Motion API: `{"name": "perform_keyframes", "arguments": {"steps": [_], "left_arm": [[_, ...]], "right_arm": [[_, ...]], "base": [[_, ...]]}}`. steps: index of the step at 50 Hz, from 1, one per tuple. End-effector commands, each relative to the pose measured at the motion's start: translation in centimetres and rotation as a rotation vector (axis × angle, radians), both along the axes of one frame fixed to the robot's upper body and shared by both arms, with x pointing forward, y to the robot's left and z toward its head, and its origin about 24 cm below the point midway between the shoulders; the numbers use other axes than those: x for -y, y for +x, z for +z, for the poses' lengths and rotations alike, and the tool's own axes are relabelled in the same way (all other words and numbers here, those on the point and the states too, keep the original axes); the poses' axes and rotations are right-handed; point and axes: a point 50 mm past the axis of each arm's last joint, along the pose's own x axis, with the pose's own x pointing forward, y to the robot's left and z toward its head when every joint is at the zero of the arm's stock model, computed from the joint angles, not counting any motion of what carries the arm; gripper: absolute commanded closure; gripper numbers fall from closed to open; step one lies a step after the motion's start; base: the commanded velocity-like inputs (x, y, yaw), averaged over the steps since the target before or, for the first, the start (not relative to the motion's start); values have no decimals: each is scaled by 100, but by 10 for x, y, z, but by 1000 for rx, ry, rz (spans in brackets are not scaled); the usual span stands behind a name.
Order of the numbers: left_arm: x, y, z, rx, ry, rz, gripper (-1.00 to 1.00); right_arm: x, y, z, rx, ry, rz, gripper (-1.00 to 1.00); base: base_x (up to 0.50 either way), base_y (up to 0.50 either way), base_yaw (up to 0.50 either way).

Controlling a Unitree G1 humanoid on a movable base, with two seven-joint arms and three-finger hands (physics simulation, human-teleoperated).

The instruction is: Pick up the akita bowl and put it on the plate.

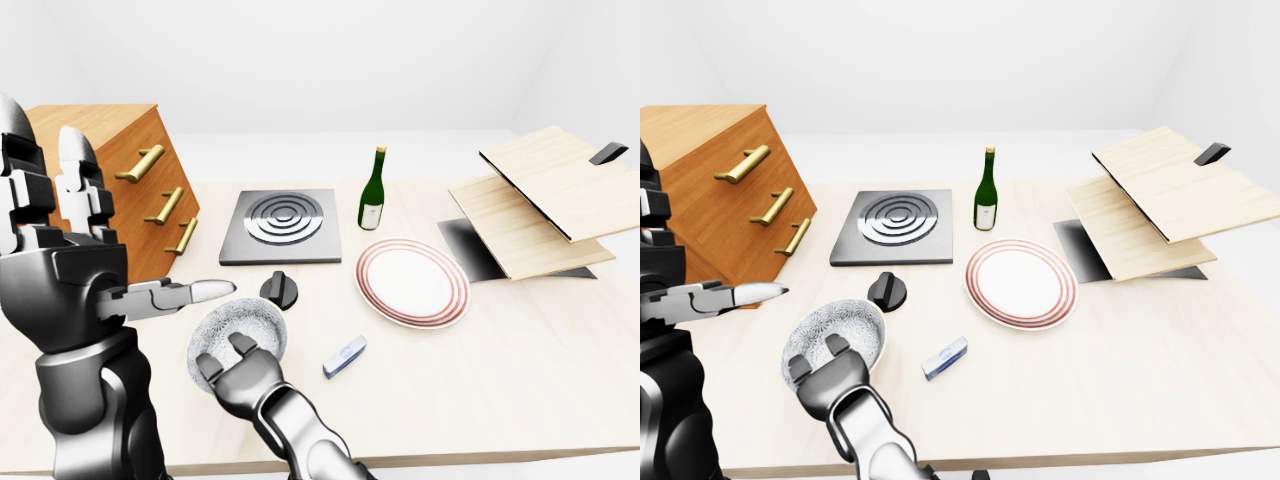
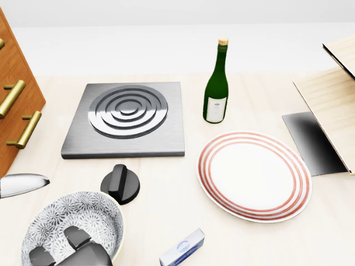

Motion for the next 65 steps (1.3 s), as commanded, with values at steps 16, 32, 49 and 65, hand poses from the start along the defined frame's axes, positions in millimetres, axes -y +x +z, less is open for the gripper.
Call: {"name": "perform_keyframes", "arguments": {"steps": [16, 32, 49, 65], "left_arm": [[-1, -5, 4, 27, -6, 6, -100], [-2, -3, 5, 28, -9, 5, -100], [-4, -6, 8, 46, -7, 8, -100], [-7, -8, 9, 51, -12, 14, -100]], "right_arm": [[-4, -9, -16, -86, -59, 34, -100], [-2, -7, -25, -151, -102, 39, -100], [-1, -7, -28, -161, -137, 47, 100], [-2, -7, -28, -160, -134, 47, 100]], "base": [[0, 0, 0], [0, 0, 0], [0, 0, 0], [0, 0, 0]]}}
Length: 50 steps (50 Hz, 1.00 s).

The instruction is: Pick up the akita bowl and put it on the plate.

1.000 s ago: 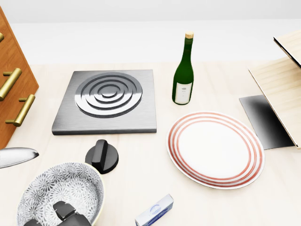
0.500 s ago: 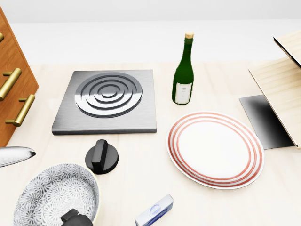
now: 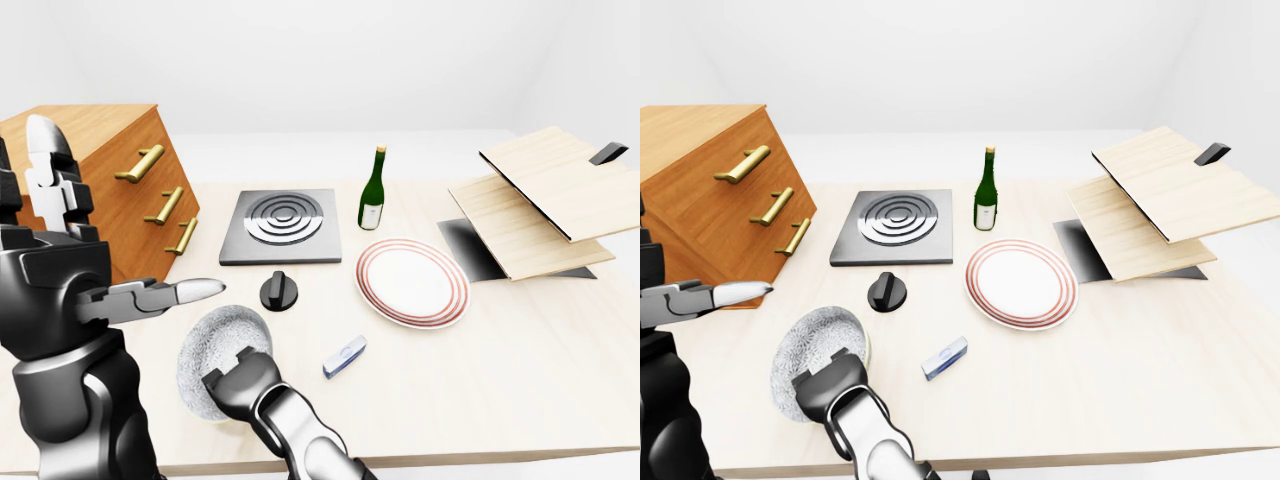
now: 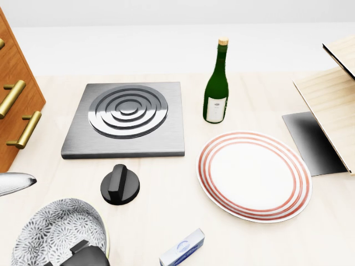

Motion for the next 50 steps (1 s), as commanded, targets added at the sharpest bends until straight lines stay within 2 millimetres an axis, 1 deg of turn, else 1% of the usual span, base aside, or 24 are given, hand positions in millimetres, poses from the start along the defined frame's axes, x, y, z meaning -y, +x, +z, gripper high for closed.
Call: {"name": "perform_keyframes", "arguments": {"steps": [1, 9, 17, 19, 20, 21, 22, 23, 26, 27, 29, 30, 32, 35, 40, 41, 44, 45, 46, 50], "left_arm": [[-2, -1, 1, 4, -4, 4, -100], [-1, -1, 1, 7, -6, 2, -100], [-2, 1, -2, -10, -7, 2, -100], [-1, 1, -1, -8, -7, 1, -100], [-1, 1, -2, -9, -6, 0, -100], [-1, 1, -2, -9, -6, 0, -100], [-1, 2, -2, -15, -6, 1, -100], [-2, 2, -3, -17, -6, 2, -100], [-2, 1, -2, -11, -7, 3, -100], [-2, 1, -2, -11, -8, 2, -100], [-1, 0, -1, -7, -7, 2, -100], [-1, 0, -1, -7, -7, 2, -100], [-1, 1, -2, -10, -5, 2, -100], [-1, 1, -2, -12, -4, 2, -100], [0, 1, -2, -13, -3, 1, -100], [0, 1, -2, -13, -2, 1, -100], [-1, 1, -3, -14, -4, 3, -100], [-1, 1, -3, -14, -4, 3, -100], [-1, 1, -3, -16, -4, 2, -100], [1, 3, -4, -23, -4, -2, -100]], "right_arm": [[2, -7, -24, -116, -92, 14, 100], [3, -5, -25, -121, -95, 8, 100], [3, -5, -23, -112, -106, 12, 100], [3, -4, -19, -98, -106, 11, 100], [4, 1, -13, -67, -98, 3, 100], [4, 1, -13, -66, -98, 1, 100], [5, 7, -4, -31, -82, -11, 100], [5, 8, -1, -17, -72, -15, 100], [5, 9, 9, 28, -56, -19, 100], [5, 8, 17, 63, -42, -18, 100], [4, 9, 24, 98, -31, -18, 100], [4, 9, 24, 99, -31, -19, 100], [5, 12, 33, 138, -20, -25, 100], [7, 14, 37, 153, -12, -35, 100], [11, 23, 50, 217, 3, -64, 100], [11, 23, 51, 218, 3, -65, 100], [17, 30, 67, 291, 24, -97, 100], [17, 30, 67, 292, 24, -98, 100], [20, 36, 72, 313, 26, -119, 100], [26, 45, 78, 334, 29, -154, 100]], "base": [[0, 0, 0], [0, 0, 0], [0, 0, 0], [0, 0, 0], [0, 0, 0], [0, 0, 0], [0, 0, 0], [0, 0, 0], [0, 0, 0], [0, 0, 0], [0, 0, 0], [0, 0, 0], [0, 0, 0], [0, 0, 0], [0, 0, 0], [0, 0, 0], [0, 0, 0], [0, 0, 0], [0, 0, 0], [0, 0, 0]]}}
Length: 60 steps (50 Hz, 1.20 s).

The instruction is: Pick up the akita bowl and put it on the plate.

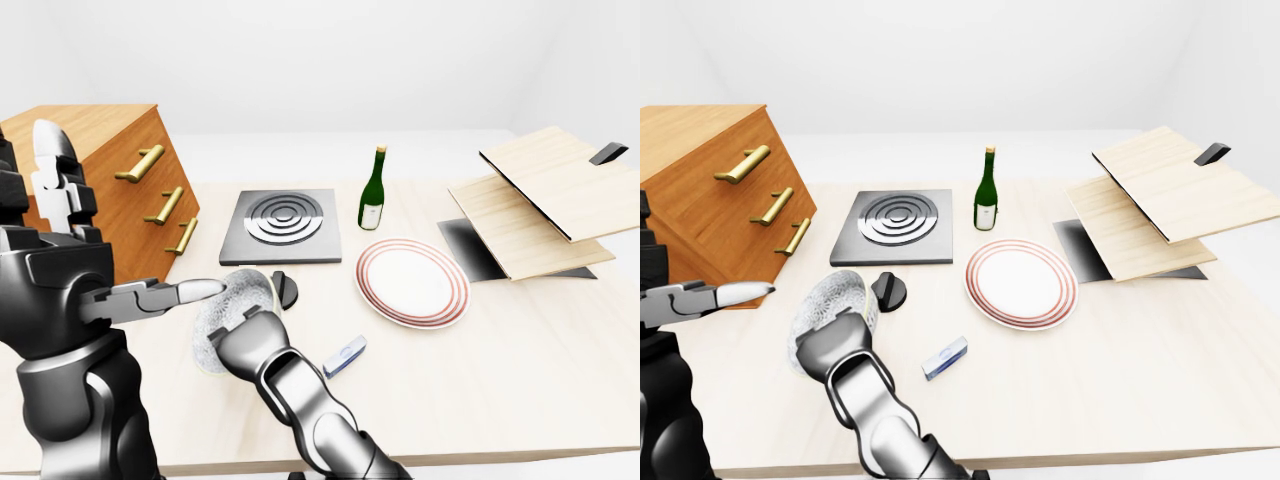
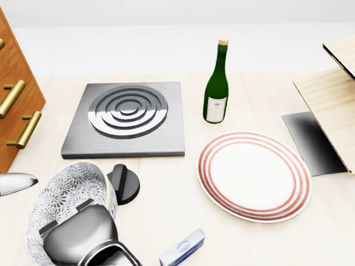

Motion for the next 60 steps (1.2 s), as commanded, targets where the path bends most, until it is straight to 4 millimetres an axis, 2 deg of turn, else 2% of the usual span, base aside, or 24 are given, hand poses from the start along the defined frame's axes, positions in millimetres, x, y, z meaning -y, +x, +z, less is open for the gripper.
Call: {"name": "perform_keyframes", "arguments": {"steps": [1, 17, 25, 27, 33, 36, 38, 43, 60], "left_arm": [[2, 2, -2, -10, 1, -4, -100], [0, 1, 1, 4, -2, -2, -100], [0, 1, 0, -2, -3, -3, -100], [1, 2, -2, -12, -3, -3, -100], [0, 1, -1, -6, -3, -1, -100], [0, 1, -1, -4, -4, -1, -100], [0, 0, 0, -2, -3, -1, -100], [0, 0, -1, -3, -4, 1, -100], [2, -1, 0, 2, 0, -2, -100]], "right_arm": [[15, 20, 28, 141, 8, -94, 100], [38, 43, 75, 303, 95, -202, 100], [51, 56, 118, 439, 168, -254, 100], [55, 58, 139, 513, 194, -275, 100], [64, 60, 183, 632, 282, -293, 100], [64, 59, 192, 648, 309, -283, 100], [64, 59, 194, 638, 327, -267, 100], [65, 60, 184, 578, 358, -246, 100], [62, 57, 180, 446, 507, -115, 100]], "base": [[0, 0, 0], [0, 0, 0], [0, 0, 0], [0, 0, 0], [0, 0, 0], [0, 0, 0], [0, 0, 0], [0, 0, 0], [0, 0, 0]]}}
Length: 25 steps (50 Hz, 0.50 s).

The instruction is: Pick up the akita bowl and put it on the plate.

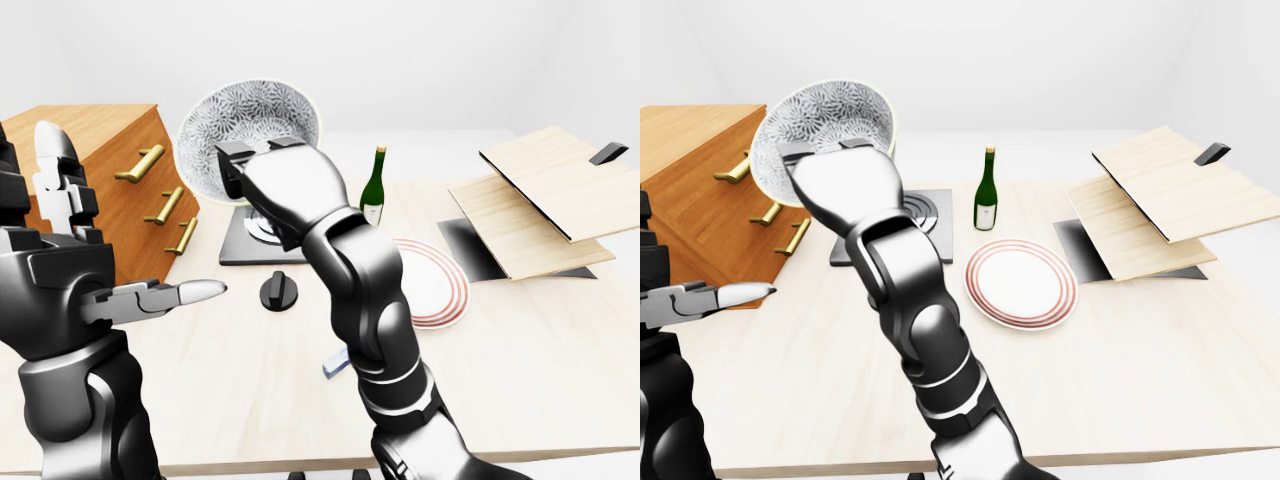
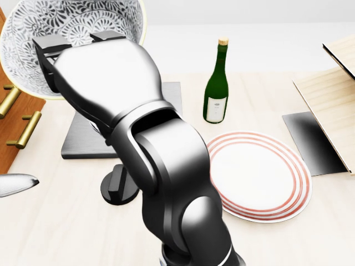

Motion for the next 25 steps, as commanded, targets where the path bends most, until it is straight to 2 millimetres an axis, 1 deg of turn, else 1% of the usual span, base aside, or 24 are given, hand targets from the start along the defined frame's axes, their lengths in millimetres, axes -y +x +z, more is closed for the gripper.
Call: {"name": "perform_keyframes", "arguments": {"steps": [1, 6, 9, 17, 19, 21, 23, 25], "left_arm": [[0, 1, -1, -4, 1, 0, -100], [1, 1, 0, -3, 1, 0, -100], [0, 0, 1, 4, 2, 1, -100], [0, 1, 0, 0, 0, 1, -100], [1, 1, 1, 2, 2, 0, -100], [1, 0, 1, 7, 3, 0, -100], [1, -1, 2, 9, 3, -1, -100], [1, 1, 0, 2, 2, 0, -100]], "right_arm": [[1, -2, 6, -8, 59, 66, 100], [0, -4, 5, -18, 72, 95, 100], [0, -5, 8, -18, 94, 120, 100], [0, -10, 2, -45, 130, 176, 100], [6, -15, -2, -59, 169, 197, 100], [6, -18, -5, -64, 172, 206, 100], [8, -18, -12, -100, 194, 221, 100], [8, -18, -13, -107, 203, 231, 100]], "base": [[0, 0, 0], [0, 0, 0], [0, 0, 0], [0, 0, 0], [0, 0, 0], [0, 0, 0], [0, 0, 0], [0, 0, 0]]}}
